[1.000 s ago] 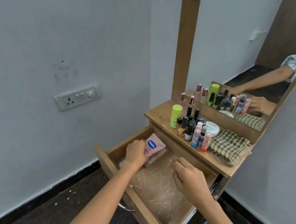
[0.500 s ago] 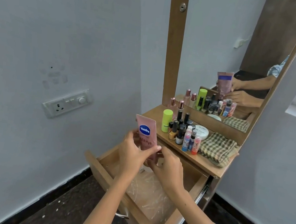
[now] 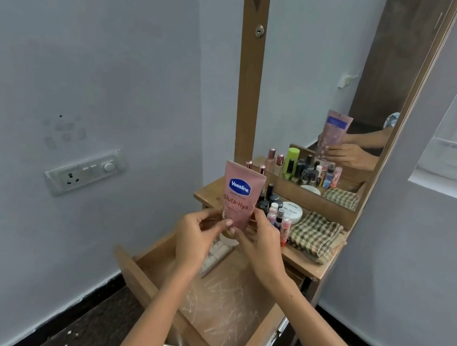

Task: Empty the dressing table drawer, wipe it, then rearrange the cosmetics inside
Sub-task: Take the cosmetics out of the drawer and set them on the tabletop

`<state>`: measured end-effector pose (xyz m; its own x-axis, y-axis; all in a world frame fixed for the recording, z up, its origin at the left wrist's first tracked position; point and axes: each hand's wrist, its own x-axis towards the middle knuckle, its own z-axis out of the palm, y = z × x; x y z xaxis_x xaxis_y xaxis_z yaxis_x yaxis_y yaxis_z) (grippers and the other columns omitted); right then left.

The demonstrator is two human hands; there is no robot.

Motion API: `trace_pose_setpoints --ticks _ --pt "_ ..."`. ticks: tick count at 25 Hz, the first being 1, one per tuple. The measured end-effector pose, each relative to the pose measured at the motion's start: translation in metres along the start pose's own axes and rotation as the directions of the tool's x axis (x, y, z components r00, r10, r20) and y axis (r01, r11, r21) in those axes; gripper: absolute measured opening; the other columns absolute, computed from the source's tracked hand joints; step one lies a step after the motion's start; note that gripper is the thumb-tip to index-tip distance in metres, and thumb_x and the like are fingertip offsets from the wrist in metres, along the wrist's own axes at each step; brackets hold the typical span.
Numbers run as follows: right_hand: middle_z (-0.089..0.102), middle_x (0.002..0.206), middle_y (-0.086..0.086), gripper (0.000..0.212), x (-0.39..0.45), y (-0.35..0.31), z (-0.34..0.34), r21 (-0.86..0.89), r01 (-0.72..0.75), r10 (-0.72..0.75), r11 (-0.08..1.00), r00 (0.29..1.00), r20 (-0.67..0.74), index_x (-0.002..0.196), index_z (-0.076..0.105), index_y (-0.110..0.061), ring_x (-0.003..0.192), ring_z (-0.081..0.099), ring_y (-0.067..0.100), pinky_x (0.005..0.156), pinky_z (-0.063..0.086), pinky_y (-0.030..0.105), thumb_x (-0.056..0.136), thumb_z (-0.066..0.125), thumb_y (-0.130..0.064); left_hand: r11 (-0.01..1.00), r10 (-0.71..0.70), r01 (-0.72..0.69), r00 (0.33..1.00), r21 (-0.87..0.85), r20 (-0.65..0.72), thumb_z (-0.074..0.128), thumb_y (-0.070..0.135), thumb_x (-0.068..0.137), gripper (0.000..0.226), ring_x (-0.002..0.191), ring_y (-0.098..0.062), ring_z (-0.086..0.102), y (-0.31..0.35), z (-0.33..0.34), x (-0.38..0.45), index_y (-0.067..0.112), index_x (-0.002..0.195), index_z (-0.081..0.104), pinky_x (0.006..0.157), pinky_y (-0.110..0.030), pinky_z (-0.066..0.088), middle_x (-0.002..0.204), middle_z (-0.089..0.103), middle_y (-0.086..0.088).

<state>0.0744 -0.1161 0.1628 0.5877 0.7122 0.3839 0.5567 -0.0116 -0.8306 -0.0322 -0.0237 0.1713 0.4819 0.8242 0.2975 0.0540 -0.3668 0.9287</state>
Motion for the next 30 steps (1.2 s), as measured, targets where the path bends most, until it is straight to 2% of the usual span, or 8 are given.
trace_pose_setpoints --ticks 3,7,9,11,16,22,26,30 --pt "0.067 0.111 -0.001 0.041 0.030 -0.013 0.002 -0.011 0.005 -0.006 1.000 0.998 -0.064 0.122 0.051 -0.009 0.097 0.064 0.008 0.084 0.055 0.026 0.085 0.068 -0.008 0.999 0.049 -0.049 0.999 0.021 0.023 0.079 0.021 0.074 0.039 0.082 0.002 0.064 0.012 -0.001 0.031 0.028 0.109 0.064 0.072 -0.012 0.051 0.090 0.068 0.016" --pt "0.063 0.115 0.006 0.033 0.063 -0.019 0.021 -0.023 -0.046 0.041 0.999 0.984 -0.174 0.117 0.060 -0.009 0.102 0.061 0.017 0.091 0.054 0.033 0.085 0.063 0.001 0.995 0.063 -0.062 0.998 0.074 -0.019 0.081 0.021 0.072 0.045 0.084 -0.005 0.064 0.007 -0.001 0.071 0.017 0.113 0.066 0.072 -0.012 0.049 0.096 0.069 0.006" --pt "0.062 0.115 0.006 0.035 0.073 -0.019 0.032 0.008 -0.075 0.075 0.997 0.977 -0.199 0.120 0.059 -0.010 0.101 0.061 0.017 0.091 0.052 0.030 0.087 0.060 0.003 0.997 0.045 -0.042 0.998 0.070 -0.033 0.080 0.020 0.073 0.046 0.084 -0.008 0.064 -0.002 0.003 0.084 0.014 0.116 0.065 0.073 -0.015 0.049 0.097 0.068 0.004" --pt "0.064 0.114 0.006 0.032 0.080 -0.017 0.040 0.002 -0.111 0.109 0.994 0.977 -0.183 0.121 0.057 -0.010 0.099 0.059 0.013 0.087 0.050 0.023 0.091 0.055 0.001 0.998 0.027 -0.024 0.999 0.063 -0.044 0.079 0.019 0.074 0.046 0.087 -0.010 0.064 -0.014 0.006 0.092 0.012 0.117 0.064 0.075 -0.017 0.049 0.099 0.068 0.002" --pt "0.063 0.116 0.008 0.030 0.084 -0.005 0.055 -0.047 -0.145 0.141 0.988 0.987 -0.078 0.125 0.051 -0.009 0.106 0.061 0.019 0.085 0.050 0.022 0.096 0.046 -0.004 0.997 0.025 -0.019 0.997 0.080 -0.078 0.076 0.019 0.078 0.046 0.095 -0.014 0.064 -0.042 0.012 0.100 0.010 0.120 0.061 0.075 -0.014 0.047 0.107 0.069 -0.004" --pt "0.061 0.123 0.010 0.040 0.084 0.002 0.061 -0.107 -0.131 0.128 0.986 0.991 -0.028 0.135 0.043 -0.011 0.111 0.060 0.025 0.092 0.052 0.033 0.095 0.046 -0.002 0.994 0.001 0.005 0.998 0.106 -0.058 0.075 0.015 0.078 0.049 0.090 -0.009 0.060 -0.049 0.019 0.103 0.010 0.124 0.057 0.072 -0.009 0.045 0.112 0.067 -0.003" --pt "0.060 0.121 0.013 0.042 0.081 0.005 0.060 -0.184 -0.107 0.110 0.977 0.994 0.007 0.133 0.041 -0.008 0.108 0.062 0.028 0.088 0.052 0.035 0.093 0.045 0.003 0.997 0.007 -0.004 0.999 0.081 -0.036 0.077 0.012 0.075 0.054 0.090 -0.013 0.062 -0.051 0.024 0.101 0.014 0.125 0.055 0.079 -0.022 0.051 0.107 0.067 -0.003" --pt "0.059 0.124 0.012 0.049 0.074 0.009 0.056 -0.239 -0.065 0.076 0.969 0.996 0.036 0.141 0.036 -0.004 0.112 0.060 0.026 0.094 0.052 0.038 0.093 0.046 0.001 0.997 0.035 -0.029 0.997 0.075 -0.071 0.077 0.017 0.077 0.053 0.090 -0.011 0.063 -0.058 0.030 0.098 0.016 0.125 0.054 0.078 -0.022 0.052 0.104 0.067 0.000"
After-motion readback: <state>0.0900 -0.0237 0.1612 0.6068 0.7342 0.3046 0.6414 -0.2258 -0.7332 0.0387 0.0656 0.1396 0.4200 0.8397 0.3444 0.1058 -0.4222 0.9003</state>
